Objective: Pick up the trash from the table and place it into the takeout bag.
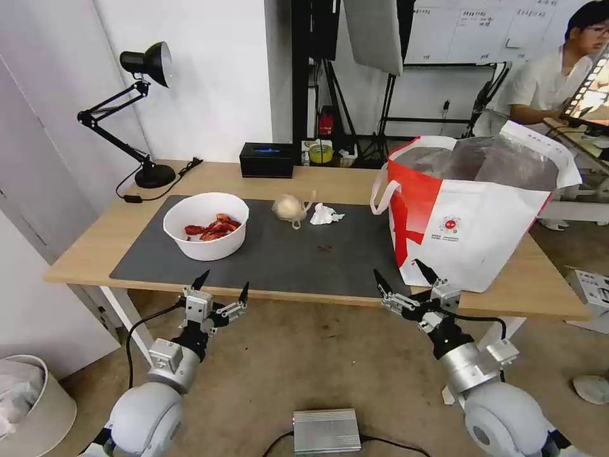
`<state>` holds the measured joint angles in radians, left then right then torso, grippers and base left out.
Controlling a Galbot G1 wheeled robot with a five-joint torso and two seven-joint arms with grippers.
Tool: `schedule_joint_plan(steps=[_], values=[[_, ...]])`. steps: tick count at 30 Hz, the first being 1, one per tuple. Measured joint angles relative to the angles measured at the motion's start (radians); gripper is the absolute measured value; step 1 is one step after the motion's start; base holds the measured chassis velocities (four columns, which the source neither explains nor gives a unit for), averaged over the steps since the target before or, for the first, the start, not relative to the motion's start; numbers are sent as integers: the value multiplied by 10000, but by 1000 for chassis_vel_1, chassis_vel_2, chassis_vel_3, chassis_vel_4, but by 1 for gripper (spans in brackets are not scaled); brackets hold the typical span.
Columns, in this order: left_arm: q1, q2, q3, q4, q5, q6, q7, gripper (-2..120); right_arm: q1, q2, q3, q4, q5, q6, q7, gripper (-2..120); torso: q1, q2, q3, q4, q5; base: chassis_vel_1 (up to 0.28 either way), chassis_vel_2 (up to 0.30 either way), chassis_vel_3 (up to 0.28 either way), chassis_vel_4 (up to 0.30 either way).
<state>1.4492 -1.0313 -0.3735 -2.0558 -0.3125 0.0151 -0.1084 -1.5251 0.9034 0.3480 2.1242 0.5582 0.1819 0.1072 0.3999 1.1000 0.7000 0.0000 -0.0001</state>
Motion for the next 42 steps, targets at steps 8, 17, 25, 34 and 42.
schedule_joint_plan(steps=[8, 17, 25, 34, 42], values=[[36, 18, 83, 100, -21, 61, 36, 100, -320, 465, -188, -291, -284, 151, 31, 100, 0, 0, -1, 0, 0, 0, 0, 0, 0], [37, 28, 122, 183, -32, 65, 39, 100, -331, 705, -336, -394, -354, 140, 59, 100, 0, -1, 0, 0, 0, 0, 0, 0, 0], [-89, 62, 298, 302, -32, 49, 47, 100, 135, 753, -415, -327, -153, -175, 47, 100, 0, -1, 0, -1, 0, 0, 0, 0, 0], [-377, 250, 714, 394, -52, 24, 47, 100, 1891, 667, -761, -587, 886, -1531, -124, 100, 1, -1, 0, 2, 1, 0, 0, 0, 0], [-343, 308, 643, 331, -52, 11, -7, 100, 4784, 1042, -2225, -2154, 1622, -2410, 245, 100, 2, -2, 1, 2, -2, 0, 0, 0, 0]])
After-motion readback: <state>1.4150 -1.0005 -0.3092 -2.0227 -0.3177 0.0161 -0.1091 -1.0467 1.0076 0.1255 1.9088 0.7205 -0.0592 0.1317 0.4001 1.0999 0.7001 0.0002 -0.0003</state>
